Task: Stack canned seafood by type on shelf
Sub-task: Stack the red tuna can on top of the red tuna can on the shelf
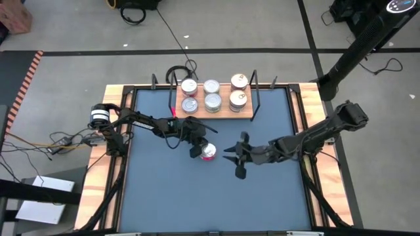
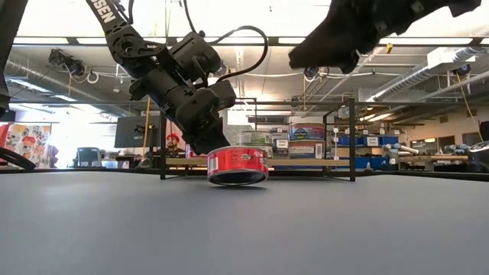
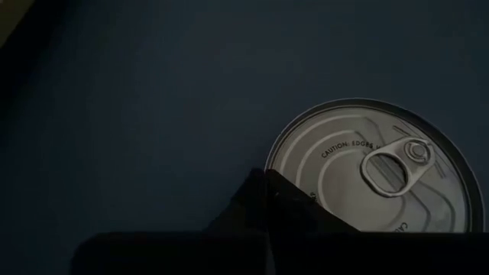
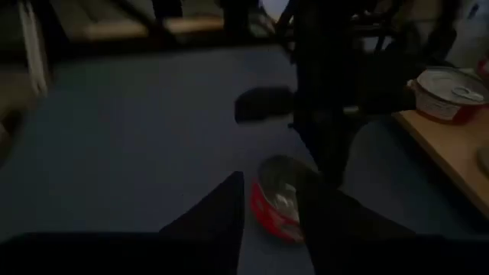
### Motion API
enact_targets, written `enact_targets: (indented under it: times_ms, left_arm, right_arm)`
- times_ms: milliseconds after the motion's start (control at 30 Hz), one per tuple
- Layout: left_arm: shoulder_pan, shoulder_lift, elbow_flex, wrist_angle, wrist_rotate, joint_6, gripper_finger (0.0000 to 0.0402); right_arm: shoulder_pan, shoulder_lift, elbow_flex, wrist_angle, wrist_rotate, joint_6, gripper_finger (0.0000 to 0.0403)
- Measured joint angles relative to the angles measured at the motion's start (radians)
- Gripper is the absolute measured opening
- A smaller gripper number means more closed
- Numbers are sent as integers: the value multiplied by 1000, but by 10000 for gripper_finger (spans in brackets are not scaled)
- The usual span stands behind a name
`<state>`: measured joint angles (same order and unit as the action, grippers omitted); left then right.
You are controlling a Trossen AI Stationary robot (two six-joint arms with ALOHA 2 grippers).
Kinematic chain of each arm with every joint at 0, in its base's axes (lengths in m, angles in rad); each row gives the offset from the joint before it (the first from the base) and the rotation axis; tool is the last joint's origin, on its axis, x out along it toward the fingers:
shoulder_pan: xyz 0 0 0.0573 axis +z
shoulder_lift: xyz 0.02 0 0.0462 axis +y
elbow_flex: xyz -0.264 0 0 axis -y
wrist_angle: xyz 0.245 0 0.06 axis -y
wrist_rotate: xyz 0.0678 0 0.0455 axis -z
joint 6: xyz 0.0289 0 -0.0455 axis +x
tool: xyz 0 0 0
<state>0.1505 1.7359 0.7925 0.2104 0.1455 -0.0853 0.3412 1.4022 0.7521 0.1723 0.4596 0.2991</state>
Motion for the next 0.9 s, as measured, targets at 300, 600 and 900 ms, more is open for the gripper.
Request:
enact_targets:
  times_ms: [300, 600, 900]
  left_arm:
    - [0, 0, 0, 0, -2, 2, 1]
    - [0, 0, 0, -2, -3, 2, 1]
    - [0, -1, 0, -5, -3, 3, 1]
  right_arm:
    - [26, 221, 110, -42, 101, -222, 199]
    - [73, 473, 353, -243, 286, -381, 281]
    - [74, 654, 517, -398, 387, -487, 278]
